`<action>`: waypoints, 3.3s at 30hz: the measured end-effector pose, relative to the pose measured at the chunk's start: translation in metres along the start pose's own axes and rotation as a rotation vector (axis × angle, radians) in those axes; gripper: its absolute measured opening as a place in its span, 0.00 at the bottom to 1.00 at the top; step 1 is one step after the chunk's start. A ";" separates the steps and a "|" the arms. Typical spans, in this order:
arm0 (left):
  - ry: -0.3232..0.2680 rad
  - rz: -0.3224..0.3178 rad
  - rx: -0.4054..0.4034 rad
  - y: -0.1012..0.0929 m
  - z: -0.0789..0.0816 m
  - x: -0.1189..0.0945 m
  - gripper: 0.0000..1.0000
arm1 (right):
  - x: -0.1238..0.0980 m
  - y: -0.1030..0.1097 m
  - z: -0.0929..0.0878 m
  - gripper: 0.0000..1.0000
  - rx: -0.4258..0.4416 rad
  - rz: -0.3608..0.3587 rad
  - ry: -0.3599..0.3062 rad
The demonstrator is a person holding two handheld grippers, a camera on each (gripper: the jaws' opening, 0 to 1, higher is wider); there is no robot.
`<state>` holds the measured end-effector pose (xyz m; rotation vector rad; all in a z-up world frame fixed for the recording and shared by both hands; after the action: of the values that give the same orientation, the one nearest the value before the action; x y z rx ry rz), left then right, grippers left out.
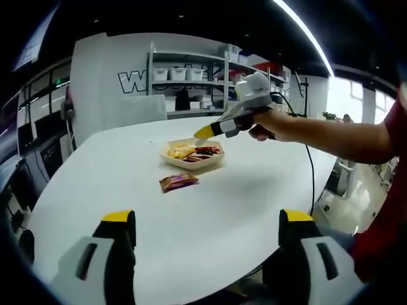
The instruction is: Place the target food into the container with the food tongs after gripping and lifting it, then release it inside without dropping or visibly crushing the food.
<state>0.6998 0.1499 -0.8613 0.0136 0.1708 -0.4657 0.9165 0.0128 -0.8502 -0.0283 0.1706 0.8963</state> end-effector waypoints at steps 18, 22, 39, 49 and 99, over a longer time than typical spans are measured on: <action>0.010 -0.016 0.004 -0.007 -0.003 0.001 0.91 | 0.006 0.035 -0.024 0.25 -0.042 0.086 0.036; 0.013 -0.015 0.004 -0.008 -0.004 0.000 0.91 | 0.013 0.041 -0.031 0.25 -0.043 0.107 0.041; 0.020 -0.001 0.011 -0.001 -0.003 -0.005 0.90 | 0.032 0.052 -0.054 0.25 -0.066 0.153 0.101; 0.029 -0.011 0.013 -0.005 -0.007 -0.003 0.90 | 0.015 0.064 -0.064 0.25 -0.059 0.154 0.132; 0.026 0.006 0.006 0.003 -0.007 -0.007 0.89 | 0.034 0.064 -0.071 0.17 0.040 0.139 0.198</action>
<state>0.6937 0.1566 -0.8672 0.0260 0.1948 -0.4600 0.8772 0.0722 -0.9228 -0.0686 0.3782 1.0279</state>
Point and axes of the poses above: the point that each gripper's makers call its tool centre point, and the gripper's own axes: x roughly forward along the fingers, y roughly to its left, z roughly out of its top, the point moved 4 cm from there along -x, roughly backward along the fingers, and after that the axes turned 13 degrees about -y, right-handed, at the moved point
